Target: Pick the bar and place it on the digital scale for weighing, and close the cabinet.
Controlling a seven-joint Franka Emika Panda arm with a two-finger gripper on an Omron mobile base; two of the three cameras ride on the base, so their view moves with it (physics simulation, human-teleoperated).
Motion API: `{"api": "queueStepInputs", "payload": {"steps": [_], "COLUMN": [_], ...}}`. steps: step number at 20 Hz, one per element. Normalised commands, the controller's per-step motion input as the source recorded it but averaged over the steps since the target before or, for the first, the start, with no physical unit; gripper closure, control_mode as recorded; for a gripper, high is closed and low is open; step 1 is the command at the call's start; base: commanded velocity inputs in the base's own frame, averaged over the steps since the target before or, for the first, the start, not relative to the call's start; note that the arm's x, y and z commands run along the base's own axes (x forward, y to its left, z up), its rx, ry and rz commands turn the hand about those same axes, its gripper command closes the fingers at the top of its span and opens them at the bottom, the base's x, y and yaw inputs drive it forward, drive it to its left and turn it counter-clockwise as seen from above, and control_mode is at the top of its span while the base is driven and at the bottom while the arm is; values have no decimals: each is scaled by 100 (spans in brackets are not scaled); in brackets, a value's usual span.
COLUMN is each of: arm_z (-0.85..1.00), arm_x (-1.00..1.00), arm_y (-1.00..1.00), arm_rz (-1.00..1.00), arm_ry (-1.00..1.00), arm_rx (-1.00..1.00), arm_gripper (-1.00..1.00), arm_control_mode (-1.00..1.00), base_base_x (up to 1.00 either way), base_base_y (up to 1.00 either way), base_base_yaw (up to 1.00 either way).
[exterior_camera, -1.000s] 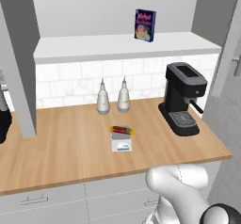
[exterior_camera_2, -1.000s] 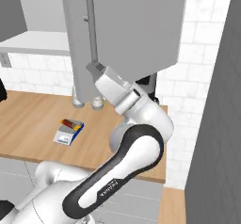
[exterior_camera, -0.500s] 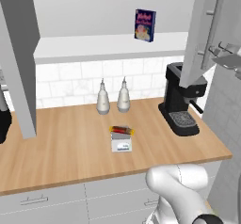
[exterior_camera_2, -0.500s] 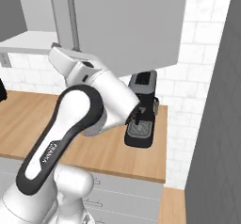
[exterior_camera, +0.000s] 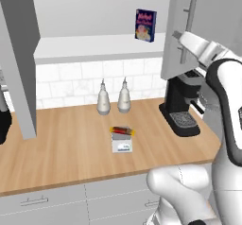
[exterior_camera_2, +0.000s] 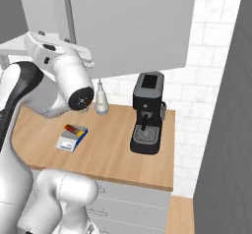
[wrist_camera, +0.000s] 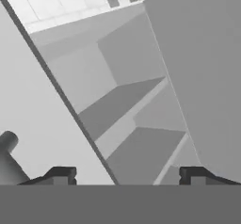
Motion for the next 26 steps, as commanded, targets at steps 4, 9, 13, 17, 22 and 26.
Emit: {"api": "queueStepInputs", "payload": {"steps": [4, 9, 13, 17, 22, 26], "arm_z": [-10, -16, -7, 0, 0, 0], "arm_x": [100, 100, 100, 91, 64, 89], "arm_y": [8, -9, -12, -32, -41, -12], "arm_rz": [-32, -22, -20, -19, -21, -24], "arm_ry": [4, 3, 3, 5, 11, 17], "arm_rx": [-10, 0, 0, 0, 0, -1], "arm_gripper": [-100, -100, -100, -100, -100, -100], "arm_control_mode": [-100, -100, -100, -100, -100, -100], "base_base_x": [0, 0, 0, 0, 0, 0], "base_base_y": [0, 0, 0, 0, 0, 0], "base_base_yaw": [0, 0, 0, 0, 0, 0]}}
